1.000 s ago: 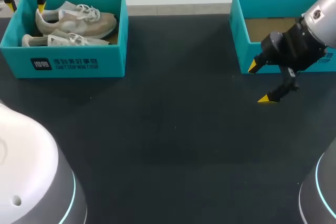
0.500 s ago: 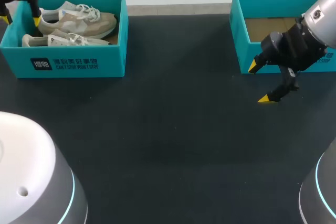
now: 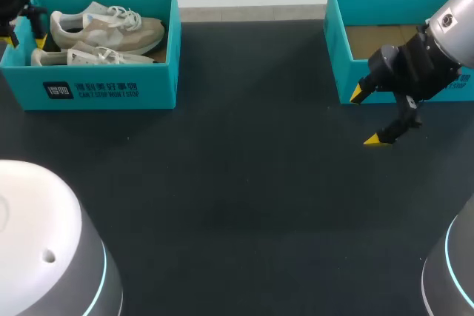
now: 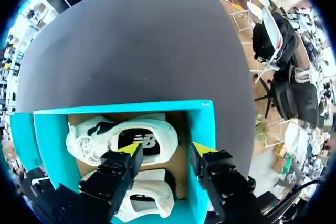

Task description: Take the shoe out of the shoebox, open the shoe tongue, remove and reinsert the insole, then place the shoe into the shoebox

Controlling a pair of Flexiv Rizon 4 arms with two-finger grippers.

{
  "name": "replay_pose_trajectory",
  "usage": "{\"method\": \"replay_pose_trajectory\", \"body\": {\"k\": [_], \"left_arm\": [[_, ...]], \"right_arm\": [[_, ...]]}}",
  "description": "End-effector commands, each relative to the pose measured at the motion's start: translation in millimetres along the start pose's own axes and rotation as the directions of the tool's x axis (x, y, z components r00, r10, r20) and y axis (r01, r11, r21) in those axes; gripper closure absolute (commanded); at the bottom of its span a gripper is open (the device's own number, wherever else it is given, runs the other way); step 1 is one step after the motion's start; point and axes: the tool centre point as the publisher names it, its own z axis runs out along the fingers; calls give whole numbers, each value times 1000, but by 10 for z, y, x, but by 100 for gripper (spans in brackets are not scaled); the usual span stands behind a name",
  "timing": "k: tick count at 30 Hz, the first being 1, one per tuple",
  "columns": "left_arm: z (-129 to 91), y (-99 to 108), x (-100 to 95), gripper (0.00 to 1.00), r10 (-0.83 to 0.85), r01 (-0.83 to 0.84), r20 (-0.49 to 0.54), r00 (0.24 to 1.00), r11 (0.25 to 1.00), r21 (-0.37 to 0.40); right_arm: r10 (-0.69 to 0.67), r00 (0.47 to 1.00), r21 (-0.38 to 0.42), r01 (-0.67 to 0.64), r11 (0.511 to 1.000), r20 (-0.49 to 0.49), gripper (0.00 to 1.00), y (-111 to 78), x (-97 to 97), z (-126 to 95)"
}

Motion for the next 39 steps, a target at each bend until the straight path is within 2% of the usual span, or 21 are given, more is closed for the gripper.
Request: {"method": "replay_pose_trajectory", "body": {"k": [1, 4, 6, 8, 11, 12, 13, 20, 30, 32, 35, 36, 37, 39], "left_arm": [[37, -42, 11, 56, -5, 5, -5, 1000, 997, -78], [50, -35, 22, 51, -12, 12, -8, 1000, 998, -67], [60, -24, 28, 42, -21, 21, -6, 1000, 998, -52], [79, -14, 32, 44, -23, 23, -3, 1000, 999, -48], [131, 0, 29, 41, -26, 25, -5, 1000, 999, -44], [167, 12, 22, 35, -29, 29, -9, 1000, 999, -40], [195, 21, 20, 33, -36, 36, -7, 999, 998, -44], [386, 118, -13, 33, -58, 58, -5, 998, 997, -47], [646, 146, -18, 36, -51, 50, -20, 999, 998, -43], [676, 154, -16, 40, -53, 52, -24, 998, 998, -39], [706, 168, -10, 55, -61, 60, -28, 998, 998, -27], [710, 172, -4, 67, -68, 68, -35, 997, 997, -20], [709, 174, -1, 73, -70, 69, -33, 997, 997, -21], [698, 173, 10, 99, -76, 75, -37, 996, 997, -16]], "right_arm": [[1, 1000, 2, -1, 1000, 0, 0, 2, -4, 14], [1, 1000, 2, -1, 1000, 0, 0, 2, -4, 14], [1, 1000, 2, -1, 1000, 0, 0, 2, -4, 14], [1, 1000, 2, -1, 1000, 0, 0, 2, -4, 14], [1, 1000, 2, -1, 1000, 0, 0, 2, -4, 14], [1, 1000, 2, -1, 1000, 0, 0, 2, -4, 14], [1, 1000, 2, -1, 1000, 0, 0, 2, -4, 14], [1, 1000, 2, -1, 1000, 0, 0, 2, -4, 14], [1, 1000, 2, -1, 1000, 0, 0, 2, -4, 14], [1, 1000, 2, -1, 1000, 0, 0, 2, -4, 14], [1, 1000, 2, -1, 1000, 0, 0, 2, -4, 14], [1, 1000, 2, -1, 1000, 0, 0, 2, -4, 14], [1, 1000, 2, -1, 1000, 0, 0, 2, -4, 14], [1, 1000, 2, -1, 1000, 0, 0, 2, -4, 14]]}}
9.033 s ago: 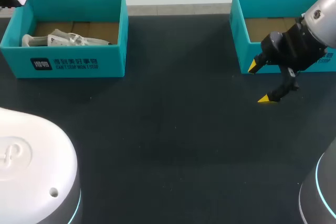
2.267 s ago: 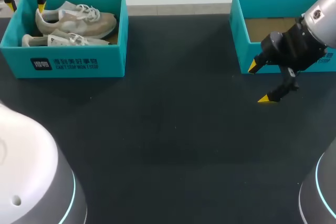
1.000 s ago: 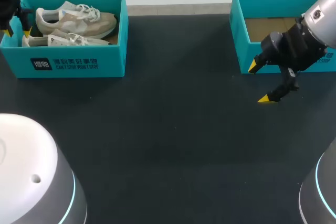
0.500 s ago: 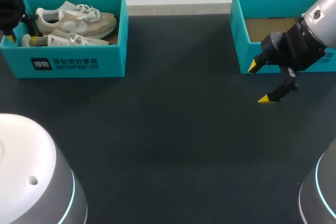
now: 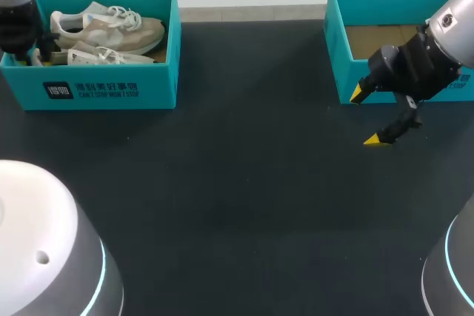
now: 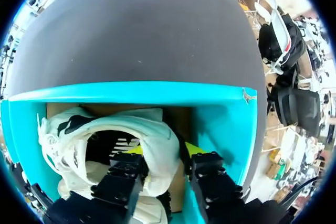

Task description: Take the shoe out of the shoebox, open the shoe tongue, remove and reinsert the insole, then place the shoe into the shoebox

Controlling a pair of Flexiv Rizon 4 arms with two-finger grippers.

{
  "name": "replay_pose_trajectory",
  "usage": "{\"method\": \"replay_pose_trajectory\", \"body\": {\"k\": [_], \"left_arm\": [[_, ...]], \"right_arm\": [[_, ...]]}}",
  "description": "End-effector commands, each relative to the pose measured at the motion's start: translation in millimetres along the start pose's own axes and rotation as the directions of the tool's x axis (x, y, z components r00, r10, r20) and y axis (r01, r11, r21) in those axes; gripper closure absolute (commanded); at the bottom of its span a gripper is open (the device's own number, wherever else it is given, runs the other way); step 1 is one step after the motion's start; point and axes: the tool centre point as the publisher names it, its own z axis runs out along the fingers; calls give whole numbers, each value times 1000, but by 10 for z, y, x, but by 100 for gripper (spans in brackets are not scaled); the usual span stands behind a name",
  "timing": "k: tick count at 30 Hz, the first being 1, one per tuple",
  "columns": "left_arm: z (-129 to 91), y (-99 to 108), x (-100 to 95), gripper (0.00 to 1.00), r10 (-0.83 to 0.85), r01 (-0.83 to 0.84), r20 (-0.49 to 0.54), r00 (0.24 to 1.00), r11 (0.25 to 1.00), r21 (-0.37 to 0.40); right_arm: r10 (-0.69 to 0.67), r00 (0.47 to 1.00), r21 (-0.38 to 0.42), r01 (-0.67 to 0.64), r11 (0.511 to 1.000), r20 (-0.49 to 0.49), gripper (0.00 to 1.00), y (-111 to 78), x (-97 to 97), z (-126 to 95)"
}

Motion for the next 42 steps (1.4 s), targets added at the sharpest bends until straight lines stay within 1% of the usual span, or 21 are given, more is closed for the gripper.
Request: {"method": "replay_pose_trajectory", "body": {"k": [1, 4, 6, 8, 11, 15, 17, 18, 21, 22, 23, 24, 27, 29, 42], "left_arm": [[-4, 54, -19, 100, -2, 2, -4, 1000, 1000, 15], [-40, 40, 1, 100, 10, -9, -20, 1000, 1000, 29], [-80, 40, 15, 100, 26, -23, -44, 999, 998, 55], [-143, 33, 33, 100, 46, -41, -66, 997, 997, 68], [-304, 43, 81, 100, 57, -52, -55, 997, 994, 97], [-579, 77, 161, 100, 60, -55, -54, 997, 994, 92], [-737, 96, 202, 100, 66, -59, -60, 996, 992, 108], [-814, 105, 220, 100, 71, -62, -63, 996, 990, 128], [-1057, 125, 276, 100, 72, -62, -81, 994, 991, 116], [-1113, 128, 290, 100, 81, -70, -80, 993, 989, 130], [-1249, 137, 326, 100, 66, -55, -87, 994, 991, 122], [-1308, 137, 343, 100, 65, -53, -96, 993, 991, 121], [-1526, 124, 425, 100, 67, -58, -77, 995, 991, 124], [-1622, 129, 475, 100, 38, -31, -58, 998, 993, 115], [-1622, 129, 475, 100, 38, -31, -58, 998, 993, 115]], "right_arm": [[0, 1000, 2, 0, 1000, 0, 0, 3, -4, 15], [0, 1000, 2, 0, 1000, 0, 0, 3, -4, 15], [0, 1000, 2, 0, 1000, 0, 0, 3, -4, 15], [0, 1000, 2, 0, 1000, 0, 0, 3, -4, 15], [0, 1000, 2, 0, 1000, 0, 0, 3, -4, 15], [0, 1000, 2, 0, 1000, 0, 0, 3, -4, 15], [0, 1000, 2, 0, 1000, 0, 0, 3, -4, 15], [0, 1000, 2, 0, 1000, 0, 0, 3, -4, 15], [0, 1000, 2, 0, 1000, 0, 0, 3, -4, 15], [0, 1000, 2, 0, 1000, 0, 0, 3, -4, 15], [0, 1000, 2, 0, 1000, 0, 0, 3, -4, 15], [0, 1000, 2, 0, 1000, 0, 0, 3, -4, 15], [0, 1000, 2, 0, 1000, 0, 0, 3, -4, 15], [0, 1000, 2, 0, 1000, 0, 0, 3, -4, 15], [0, 1000, 2, 0, 1000, 0, 0, 3, -4, 15]]}}
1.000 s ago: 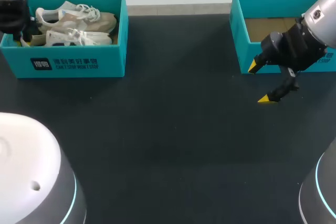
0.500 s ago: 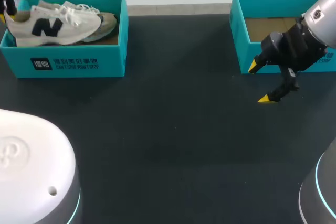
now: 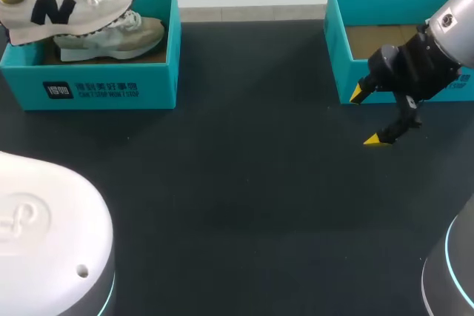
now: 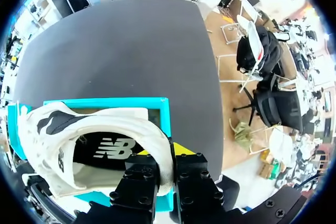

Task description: Take the shoe out of the shoebox, open the shoe tongue, remove and reinsert the insole, then place the shoe into the shoebox

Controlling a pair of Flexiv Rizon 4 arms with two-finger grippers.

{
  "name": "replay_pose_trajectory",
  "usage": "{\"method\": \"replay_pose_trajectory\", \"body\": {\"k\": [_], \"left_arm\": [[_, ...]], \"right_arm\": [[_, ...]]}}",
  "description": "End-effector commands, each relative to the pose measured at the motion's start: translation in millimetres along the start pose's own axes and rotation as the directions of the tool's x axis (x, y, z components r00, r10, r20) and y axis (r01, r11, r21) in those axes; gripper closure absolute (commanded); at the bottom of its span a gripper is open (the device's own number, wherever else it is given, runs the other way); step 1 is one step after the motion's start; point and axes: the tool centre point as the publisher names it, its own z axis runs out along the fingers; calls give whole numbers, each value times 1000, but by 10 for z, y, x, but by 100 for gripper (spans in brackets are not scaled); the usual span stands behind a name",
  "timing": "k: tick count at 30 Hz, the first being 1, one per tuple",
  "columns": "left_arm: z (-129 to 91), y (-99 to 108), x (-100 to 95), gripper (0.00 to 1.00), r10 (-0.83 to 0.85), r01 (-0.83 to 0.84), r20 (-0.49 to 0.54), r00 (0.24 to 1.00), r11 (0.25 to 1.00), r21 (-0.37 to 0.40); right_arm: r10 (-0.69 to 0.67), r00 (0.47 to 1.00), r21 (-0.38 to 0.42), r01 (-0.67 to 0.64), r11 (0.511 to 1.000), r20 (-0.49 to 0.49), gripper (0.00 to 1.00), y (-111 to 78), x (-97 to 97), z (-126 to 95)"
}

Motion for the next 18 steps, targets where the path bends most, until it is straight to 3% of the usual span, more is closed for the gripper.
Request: {"method": "replay_pose_trajectory", "body": {"k": [1, 9, 15, 18], "left_arm": [[-15, -5, 4, 100, 1, -1, 0, 1000, 1000, 0], [-15, -5, 4, 100, 1, -1, 0, 1000, 1000, 0], [-250, -521, -207, 100, -2, -4, -45, 999, 991, -131], [-364, -729, -293, 100, -28, 20, -47, 998, 987, -156]], "right_arm": [[1, 1000, 2, -1, 1000, 0, 0, 2, -4, 15], [1, 1000, 2, -1, 1000, 0, 0, 2, -4, 15], [1, 1000, 2, -1, 1000, 0, 0, 2, -4, 15], [1, 1000, 2, -1, 1000, 0, 0, 2, -4, 15]]}}
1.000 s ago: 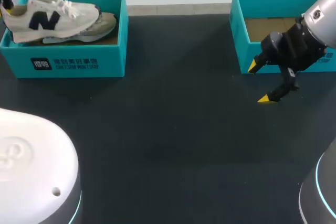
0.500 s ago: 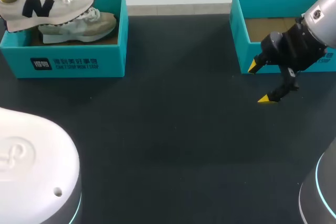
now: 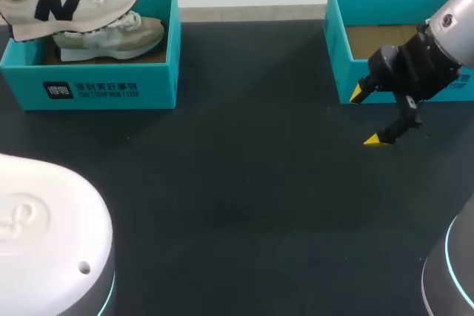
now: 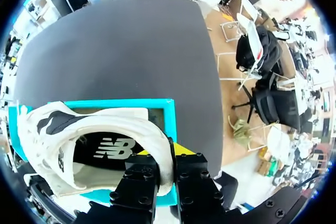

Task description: Take the shoe out of the shoebox, open the shoe tongue, remove and reinsert the insole, then place the shoe into the shoebox

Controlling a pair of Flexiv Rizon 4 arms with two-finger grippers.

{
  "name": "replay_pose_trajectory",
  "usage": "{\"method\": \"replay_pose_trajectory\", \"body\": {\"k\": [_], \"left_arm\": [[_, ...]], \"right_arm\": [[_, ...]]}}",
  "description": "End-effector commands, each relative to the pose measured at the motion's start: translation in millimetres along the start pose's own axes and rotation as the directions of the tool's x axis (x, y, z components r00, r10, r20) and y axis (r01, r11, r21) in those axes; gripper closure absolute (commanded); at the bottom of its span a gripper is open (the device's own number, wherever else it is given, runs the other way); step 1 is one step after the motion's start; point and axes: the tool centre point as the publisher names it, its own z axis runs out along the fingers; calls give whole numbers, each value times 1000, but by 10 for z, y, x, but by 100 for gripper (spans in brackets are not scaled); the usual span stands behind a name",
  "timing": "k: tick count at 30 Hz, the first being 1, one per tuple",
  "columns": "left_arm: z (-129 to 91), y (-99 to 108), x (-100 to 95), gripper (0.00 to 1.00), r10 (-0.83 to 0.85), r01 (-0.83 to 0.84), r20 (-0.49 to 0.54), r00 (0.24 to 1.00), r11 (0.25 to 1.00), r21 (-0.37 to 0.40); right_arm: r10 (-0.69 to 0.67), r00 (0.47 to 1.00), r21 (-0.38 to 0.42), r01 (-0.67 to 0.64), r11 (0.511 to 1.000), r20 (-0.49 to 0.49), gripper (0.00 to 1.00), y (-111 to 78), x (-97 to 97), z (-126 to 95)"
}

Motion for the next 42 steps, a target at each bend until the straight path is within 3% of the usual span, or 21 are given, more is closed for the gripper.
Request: {"method": "replay_pose_trajectory", "body": {"k": [1, 15, 42], "left_arm": [[-203, -671, -142, 100, -29, 25, -38, 999, 993, -111], [-374, -1516, -799, 100, -92, 83, -39, 995, 981, -175], [-203, -2552, -2014, 100, 105, -105, -7, 994, 991, -85]], "right_arm": [[0, 1000, 2, 0, 1000, 0, 0, 3, -4, 14], [0, 1000, 2, 0, 1000, 0, 0, 3, -4, 14], [0, 1000, 2, 0, 1000, 0, 0, 3, -4, 14]]}}
